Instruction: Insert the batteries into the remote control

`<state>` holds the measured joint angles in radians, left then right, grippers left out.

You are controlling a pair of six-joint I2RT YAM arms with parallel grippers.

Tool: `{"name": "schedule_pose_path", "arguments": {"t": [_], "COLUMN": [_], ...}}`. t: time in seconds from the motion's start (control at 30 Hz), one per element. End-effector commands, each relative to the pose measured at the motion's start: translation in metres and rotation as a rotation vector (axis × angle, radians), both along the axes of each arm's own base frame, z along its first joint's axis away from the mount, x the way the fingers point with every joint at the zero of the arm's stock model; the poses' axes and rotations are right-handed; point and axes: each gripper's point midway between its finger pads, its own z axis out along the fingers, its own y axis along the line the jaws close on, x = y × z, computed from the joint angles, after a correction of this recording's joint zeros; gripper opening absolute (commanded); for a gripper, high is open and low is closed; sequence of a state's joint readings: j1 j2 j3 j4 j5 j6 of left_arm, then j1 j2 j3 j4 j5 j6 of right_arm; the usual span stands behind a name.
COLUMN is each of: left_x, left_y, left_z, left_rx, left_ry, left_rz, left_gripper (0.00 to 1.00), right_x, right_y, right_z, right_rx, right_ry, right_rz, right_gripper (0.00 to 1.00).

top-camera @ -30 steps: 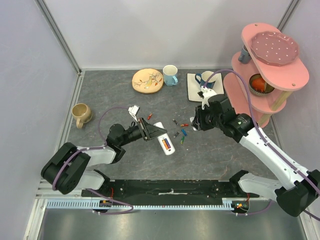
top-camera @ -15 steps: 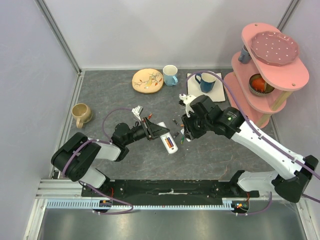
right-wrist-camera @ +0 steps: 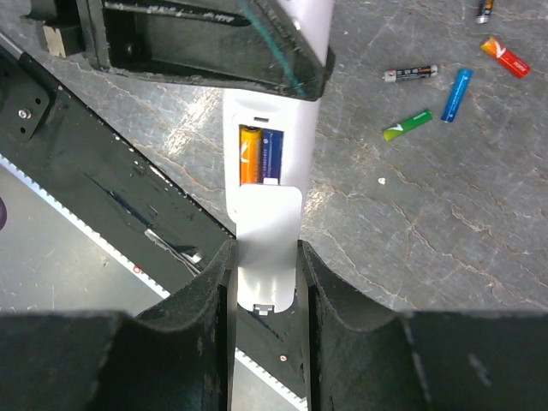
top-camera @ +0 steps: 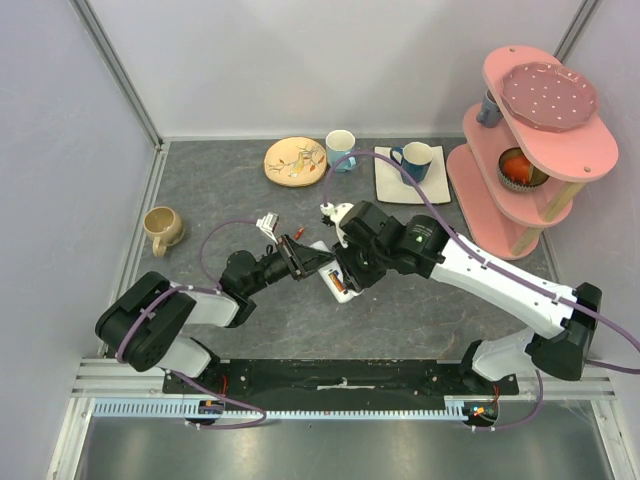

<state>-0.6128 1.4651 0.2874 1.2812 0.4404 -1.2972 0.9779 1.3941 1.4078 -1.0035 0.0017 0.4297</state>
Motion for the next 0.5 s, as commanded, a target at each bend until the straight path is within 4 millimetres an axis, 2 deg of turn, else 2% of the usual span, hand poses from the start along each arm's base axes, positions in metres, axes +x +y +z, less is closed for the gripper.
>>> {"name": "schedule_pose_path", "arguments": {"t": [0.0, 0.13, 0.47], "left_x": [0.003, 0.003, -0.003], "left_y": [0.005, 0.005, 0.004], "left_z": [0.019, 0.013, 0.004], "left_rx": [-0.044, -0.011, 0.012], "left_ry": [-0.032, -0.011, 0.010], "left_rz": [0.047, 0.058, 0.037], "left_gripper": [0.02, 0.02, 0.02], "right_x": [0.003, 0.004, 0.009], "right_y": [0.009, 0.010, 0.021], "right_z": [0.007, 0.000, 0.004], "right_rx": [0.007, -0.017, -0.006], "right_ry": [-0.024, -0.022, -0.030], "right_rz": [-0.009, -0.006, 0.017], "right_gripper": [0.00, 0.00, 0.00]}}
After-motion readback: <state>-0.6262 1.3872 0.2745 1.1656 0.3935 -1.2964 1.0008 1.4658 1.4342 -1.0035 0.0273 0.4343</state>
